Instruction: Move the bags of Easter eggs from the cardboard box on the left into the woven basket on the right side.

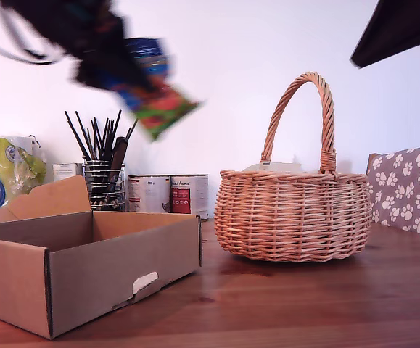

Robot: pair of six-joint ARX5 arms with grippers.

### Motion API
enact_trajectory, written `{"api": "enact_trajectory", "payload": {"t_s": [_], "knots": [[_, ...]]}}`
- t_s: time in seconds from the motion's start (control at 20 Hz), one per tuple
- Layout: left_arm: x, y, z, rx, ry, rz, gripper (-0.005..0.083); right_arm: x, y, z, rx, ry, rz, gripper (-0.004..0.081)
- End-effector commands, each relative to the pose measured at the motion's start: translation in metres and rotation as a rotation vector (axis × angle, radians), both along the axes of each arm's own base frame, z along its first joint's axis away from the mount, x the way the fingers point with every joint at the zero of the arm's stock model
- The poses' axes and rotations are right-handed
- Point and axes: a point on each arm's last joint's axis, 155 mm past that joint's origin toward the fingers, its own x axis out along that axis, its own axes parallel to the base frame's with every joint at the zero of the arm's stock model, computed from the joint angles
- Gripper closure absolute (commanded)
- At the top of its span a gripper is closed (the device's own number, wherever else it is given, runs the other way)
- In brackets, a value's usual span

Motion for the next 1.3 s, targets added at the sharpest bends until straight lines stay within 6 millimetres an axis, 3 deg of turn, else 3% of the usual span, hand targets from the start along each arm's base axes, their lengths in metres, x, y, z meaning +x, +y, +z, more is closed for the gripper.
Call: {"api": "enact_trajectory", "payload": {"t_s": [0.0, 0.15, 0.35, 0.5, 0.55, 0.65, 0.75, 1.0, 1.1, 1.25], "knots": [[0.002, -0.020, 0.007, -0.033, -0.059, -0.032, 0.0576, 0.000, -0.010, 0.010, 0.024, -0.043, -0.057, 0.0780], [0.003, -0.059, 0.030, -0.088, -0.200, -0.070, 0.0576, -0.003, -0.028, 0.032, 0.047, -0.126, -0.143, 0.0780], [0.014, -0.099, 0.036, -0.123, -0.341, -0.084, 0.0576, -0.015, -0.038, 0.052, 0.084, -0.196, -0.162, 0.0780], [0.028, -0.125, 0.023, -0.155, -0.392, -0.080, 0.0576, -0.021, -0.041, 0.053, 0.097, -0.191, -0.169, 0.0780], [0.034, -0.129, 0.008, -0.136, -0.383, -0.068, 0.0576, -0.022, -0.041, 0.052, 0.097, -0.182, -0.172, 0.0780], [0.033, -0.128, -0.023, -0.081, -0.301, -0.064, 0.0575, -0.024, -0.042, 0.047, 0.087, -0.167, -0.171, 0.0780], [0.032, -0.127, -0.028, -0.068, -0.285, -0.064, 0.0576, -0.024, -0.042, 0.046, 0.085, -0.164, -0.171, 0.0780], [0.034, -0.126, -0.019, -0.086, -0.294, -0.046, 0.0577, -0.022, -0.044, 0.048, 0.084, -0.173, -0.180, 0.0780], [0.030, -0.123, -0.006, -0.098, -0.300, -0.040, 0.0591, -0.022, -0.044, 0.048, 0.084, -0.173, -0.180, 0.0780], [0.015, -0.108, 0.018, -0.080, -0.293, -0.026, 0.0805, -0.021, -0.043, 0.045, 0.078, -0.163, -0.180, 0.0780]]}}
